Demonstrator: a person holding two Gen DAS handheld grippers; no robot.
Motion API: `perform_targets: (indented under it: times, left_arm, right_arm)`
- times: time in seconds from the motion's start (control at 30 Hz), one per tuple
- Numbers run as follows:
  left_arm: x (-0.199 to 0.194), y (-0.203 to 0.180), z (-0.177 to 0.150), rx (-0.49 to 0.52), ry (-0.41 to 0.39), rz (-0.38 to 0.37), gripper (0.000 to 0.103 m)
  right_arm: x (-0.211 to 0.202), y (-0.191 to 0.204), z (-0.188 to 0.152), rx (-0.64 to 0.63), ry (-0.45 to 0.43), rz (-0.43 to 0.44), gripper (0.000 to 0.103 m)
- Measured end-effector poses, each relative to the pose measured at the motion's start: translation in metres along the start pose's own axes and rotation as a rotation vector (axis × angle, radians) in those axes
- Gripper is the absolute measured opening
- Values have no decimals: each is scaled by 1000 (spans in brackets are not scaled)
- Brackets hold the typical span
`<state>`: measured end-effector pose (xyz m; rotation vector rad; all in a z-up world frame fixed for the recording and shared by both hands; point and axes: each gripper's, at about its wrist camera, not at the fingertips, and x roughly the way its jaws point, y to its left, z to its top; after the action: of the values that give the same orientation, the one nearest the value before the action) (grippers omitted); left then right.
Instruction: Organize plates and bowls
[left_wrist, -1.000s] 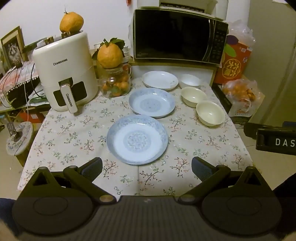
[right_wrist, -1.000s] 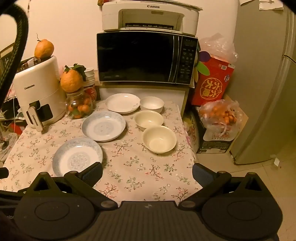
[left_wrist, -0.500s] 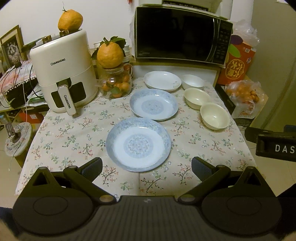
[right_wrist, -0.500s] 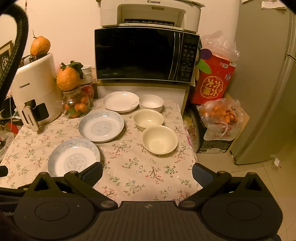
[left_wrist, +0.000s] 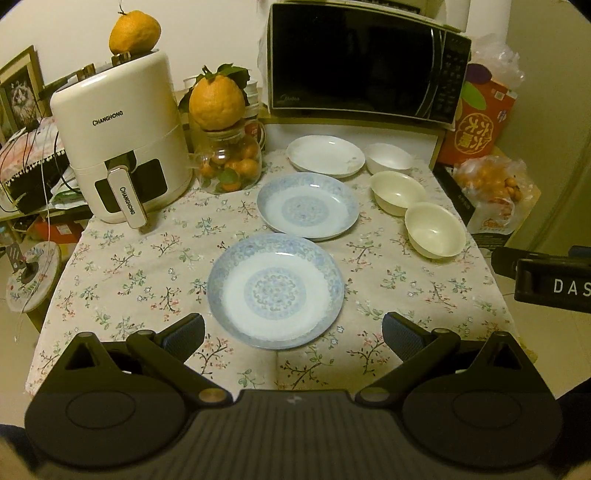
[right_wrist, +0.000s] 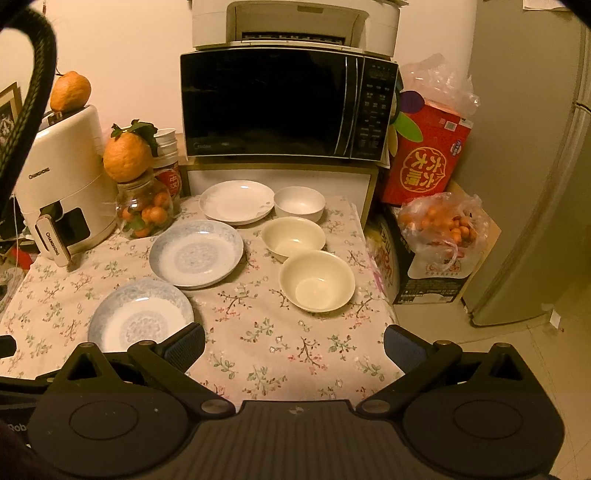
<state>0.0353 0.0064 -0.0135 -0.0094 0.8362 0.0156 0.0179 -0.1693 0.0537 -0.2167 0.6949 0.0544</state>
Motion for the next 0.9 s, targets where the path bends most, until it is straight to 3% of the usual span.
perform_targets:
  times: [0.13, 0.5, 0.67, 0.83, 0.9]
  left_arm:
    - [7, 5, 3, -1, -32, 11, 103]
    - [69, 44, 12, 58, 56, 193, 102]
    - [107, 63, 11, 25, 125, 194, 100]
    - [135, 76, 11, -9, 104, 225, 97]
    - [141, 78, 12, -42, 126, 190, 96]
  right_arm:
    - [8, 2, 2, 1, 9, 9, 100]
    - [96, 22, 5, -27, 148, 135, 99]
    - [131, 39, 7, -47, 184, 221, 92]
    - [156, 56, 6, -37, 185, 283, 89]
    - [163, 61, 0, -39, 186, 296, 89]
